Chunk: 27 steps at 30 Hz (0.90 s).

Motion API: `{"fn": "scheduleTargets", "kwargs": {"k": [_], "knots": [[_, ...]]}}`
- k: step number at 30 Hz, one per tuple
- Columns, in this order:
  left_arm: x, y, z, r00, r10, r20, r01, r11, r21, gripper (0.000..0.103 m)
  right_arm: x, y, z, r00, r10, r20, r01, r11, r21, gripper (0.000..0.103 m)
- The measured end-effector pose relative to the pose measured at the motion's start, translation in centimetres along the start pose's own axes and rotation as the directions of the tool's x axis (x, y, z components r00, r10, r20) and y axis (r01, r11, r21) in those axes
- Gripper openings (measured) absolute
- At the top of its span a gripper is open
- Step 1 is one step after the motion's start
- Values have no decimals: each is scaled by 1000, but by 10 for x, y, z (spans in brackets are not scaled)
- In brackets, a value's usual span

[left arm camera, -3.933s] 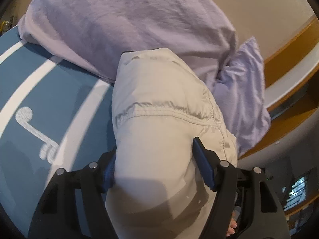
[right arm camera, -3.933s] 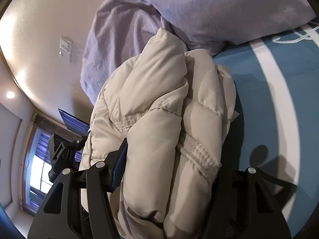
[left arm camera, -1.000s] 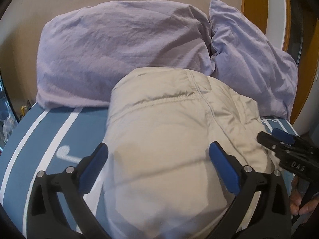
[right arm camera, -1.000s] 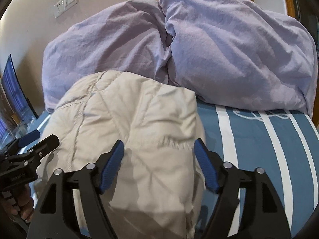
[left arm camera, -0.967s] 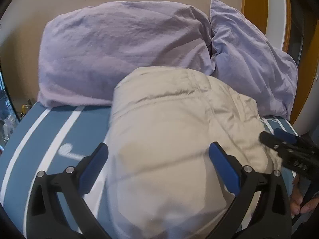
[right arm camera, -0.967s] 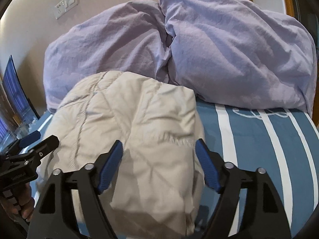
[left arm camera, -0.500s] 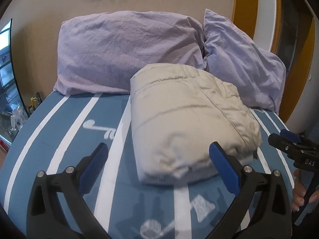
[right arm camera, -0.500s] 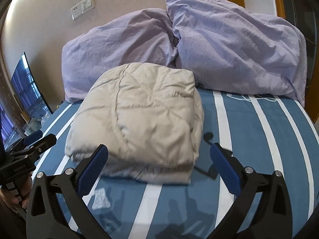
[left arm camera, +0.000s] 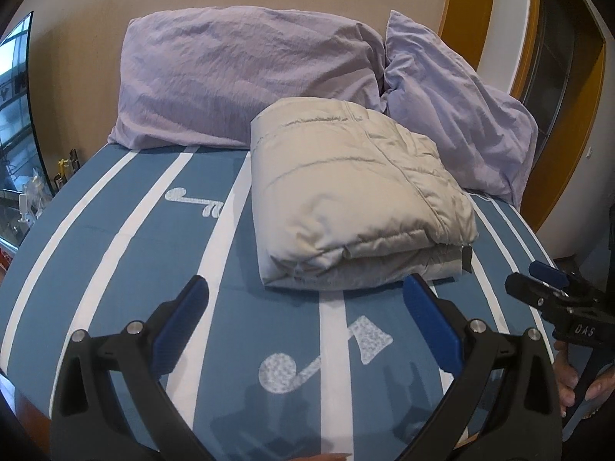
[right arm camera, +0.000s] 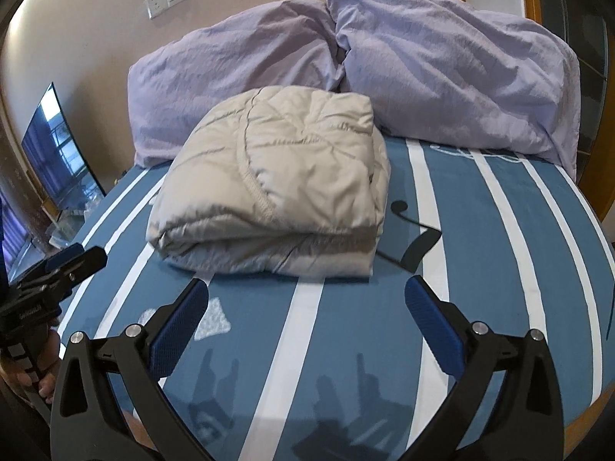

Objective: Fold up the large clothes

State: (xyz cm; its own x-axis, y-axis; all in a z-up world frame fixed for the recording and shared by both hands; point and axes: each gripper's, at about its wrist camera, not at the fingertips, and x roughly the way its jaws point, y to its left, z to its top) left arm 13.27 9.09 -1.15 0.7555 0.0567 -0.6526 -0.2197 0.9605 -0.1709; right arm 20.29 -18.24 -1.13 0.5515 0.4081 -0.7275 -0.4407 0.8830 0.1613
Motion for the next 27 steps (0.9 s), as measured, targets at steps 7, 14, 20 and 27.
{"fn": "scheduleTargets", "kwargs": {"k": [7, 14, 20, 27], "knots": [[-8, -4, -10, 999, -30, -28, 29, 1000, -6, 101, -7, -2, -8, 999, 21, -36, -20, 1000, 25, 102], [-14, -11, -19, 997, -55, -55, 55, 998, -6, 101, -16, -1, -12, 998, 34, -51, -32, 999, 30, 102], [-15, -18, -23, 995, -68, -71, 68, 998, -2, 101, -21, 2, -14, 997, 53, -55, -52, 998, 32, 102], [-17, -21, -24, 994, -69, -79, 70, 998, 5, 101, -24, 7, -17, 996, 67, -58, -66, 998, 26, 102]]}}
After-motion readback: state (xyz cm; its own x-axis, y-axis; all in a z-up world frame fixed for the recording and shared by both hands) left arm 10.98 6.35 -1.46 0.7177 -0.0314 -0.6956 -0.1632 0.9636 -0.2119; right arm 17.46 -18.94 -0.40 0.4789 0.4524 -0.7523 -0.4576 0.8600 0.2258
